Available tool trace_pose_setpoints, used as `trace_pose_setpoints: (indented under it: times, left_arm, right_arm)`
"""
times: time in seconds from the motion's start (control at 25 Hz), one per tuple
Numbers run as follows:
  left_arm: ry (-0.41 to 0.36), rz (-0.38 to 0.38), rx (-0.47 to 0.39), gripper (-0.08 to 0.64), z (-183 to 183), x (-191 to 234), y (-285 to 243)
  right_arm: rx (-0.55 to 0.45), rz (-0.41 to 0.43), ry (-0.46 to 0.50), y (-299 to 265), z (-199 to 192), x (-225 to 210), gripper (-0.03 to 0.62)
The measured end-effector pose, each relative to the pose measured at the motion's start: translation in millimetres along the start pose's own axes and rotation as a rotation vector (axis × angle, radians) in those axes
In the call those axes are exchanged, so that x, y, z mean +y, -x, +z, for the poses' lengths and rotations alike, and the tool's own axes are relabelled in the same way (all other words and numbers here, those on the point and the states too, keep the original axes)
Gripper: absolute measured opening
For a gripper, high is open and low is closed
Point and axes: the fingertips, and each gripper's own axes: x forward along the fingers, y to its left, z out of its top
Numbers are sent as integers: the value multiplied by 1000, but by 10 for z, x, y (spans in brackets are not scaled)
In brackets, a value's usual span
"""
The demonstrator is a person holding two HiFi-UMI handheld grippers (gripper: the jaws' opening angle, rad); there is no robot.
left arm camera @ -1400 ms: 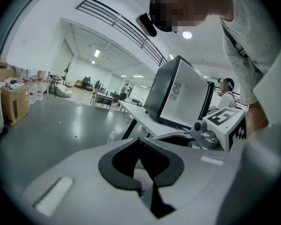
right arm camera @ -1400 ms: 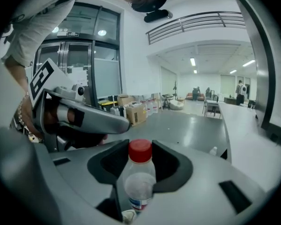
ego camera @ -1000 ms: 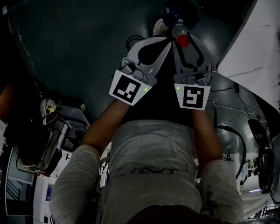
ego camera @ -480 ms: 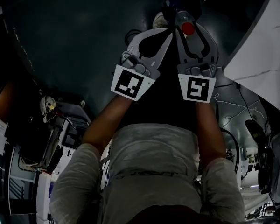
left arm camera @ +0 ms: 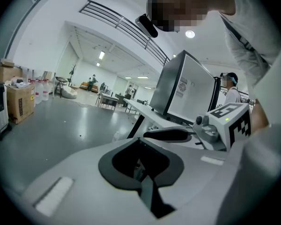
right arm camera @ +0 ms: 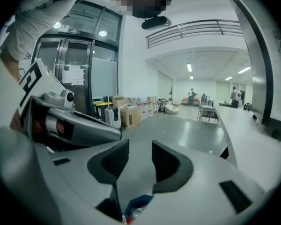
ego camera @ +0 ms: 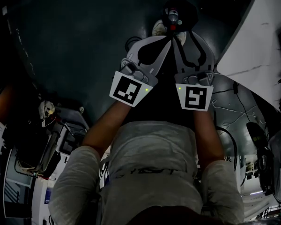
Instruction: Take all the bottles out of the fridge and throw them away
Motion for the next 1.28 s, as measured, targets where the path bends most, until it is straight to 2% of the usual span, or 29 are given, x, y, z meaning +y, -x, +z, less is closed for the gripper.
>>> trace_pose_setpoints:
  times: [0.2,0.72,1.28]
  left_arm:
    - [9,-6,-40,6,315,-102,65]
    - [-24,-71,-128,6,1389,-486,321]
    - [-118,-124,-220,6,2451,-933,624]
  right_arm:
    - [-16,0,-9,141,313,-70,153]
    - [-68,-17,-12,579,1331,-316,114]
    - [-136,4,-49,1038,2382,-489,71]
